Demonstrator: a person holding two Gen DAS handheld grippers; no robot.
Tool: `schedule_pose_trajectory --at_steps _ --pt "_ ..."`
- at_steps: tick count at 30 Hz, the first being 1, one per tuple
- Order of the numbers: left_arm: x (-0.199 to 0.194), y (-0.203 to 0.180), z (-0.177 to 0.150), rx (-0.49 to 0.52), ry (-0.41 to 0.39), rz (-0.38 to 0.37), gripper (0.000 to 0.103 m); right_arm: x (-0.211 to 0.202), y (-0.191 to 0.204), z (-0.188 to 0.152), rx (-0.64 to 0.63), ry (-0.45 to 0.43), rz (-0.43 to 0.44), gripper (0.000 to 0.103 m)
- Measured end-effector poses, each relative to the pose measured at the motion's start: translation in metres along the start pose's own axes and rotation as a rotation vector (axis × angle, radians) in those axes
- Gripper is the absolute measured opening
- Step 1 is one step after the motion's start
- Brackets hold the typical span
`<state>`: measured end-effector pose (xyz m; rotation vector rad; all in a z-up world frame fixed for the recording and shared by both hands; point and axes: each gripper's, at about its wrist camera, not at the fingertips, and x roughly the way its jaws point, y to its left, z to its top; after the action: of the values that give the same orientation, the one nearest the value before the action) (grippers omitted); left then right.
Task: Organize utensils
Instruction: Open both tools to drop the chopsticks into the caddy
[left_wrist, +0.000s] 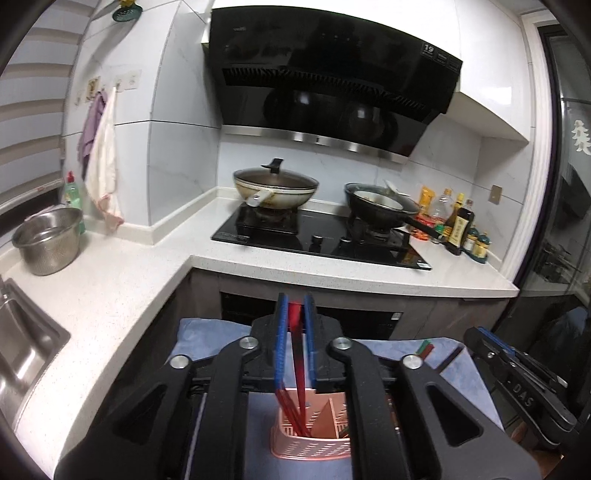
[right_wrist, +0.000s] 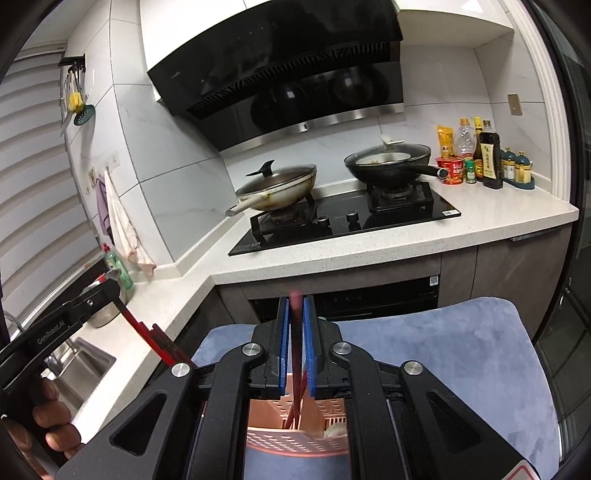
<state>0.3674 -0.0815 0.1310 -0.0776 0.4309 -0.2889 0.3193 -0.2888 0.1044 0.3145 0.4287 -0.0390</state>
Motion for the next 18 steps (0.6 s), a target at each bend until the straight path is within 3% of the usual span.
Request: schedule_pose_trajectory --at_steps 2,3,16,18 --pt "-0.001 0.001 0.0 -0.004 0.002 0.007 0.031 -0.001 0.0 0.0 0.002 0.002 0.001 0.019" --pt "-0.002 0.002 0.0 -0.011 -0.002 0.011 0.032 -0.002 0.0 0.0 0.002 0.002 0.002 0.021" --pt "-0.021 0.002 -0.007 -0.003 0.002 0.018 0.032 -0.023 0.008 -0.008 -0.031 0.002 0.006 0.023" --pt "-0.026 0.002 -0.011 0.005 0.006 0.028 0.033 -0.027 0.009 -0.014 -0.036 0.013 0.004 0.028"
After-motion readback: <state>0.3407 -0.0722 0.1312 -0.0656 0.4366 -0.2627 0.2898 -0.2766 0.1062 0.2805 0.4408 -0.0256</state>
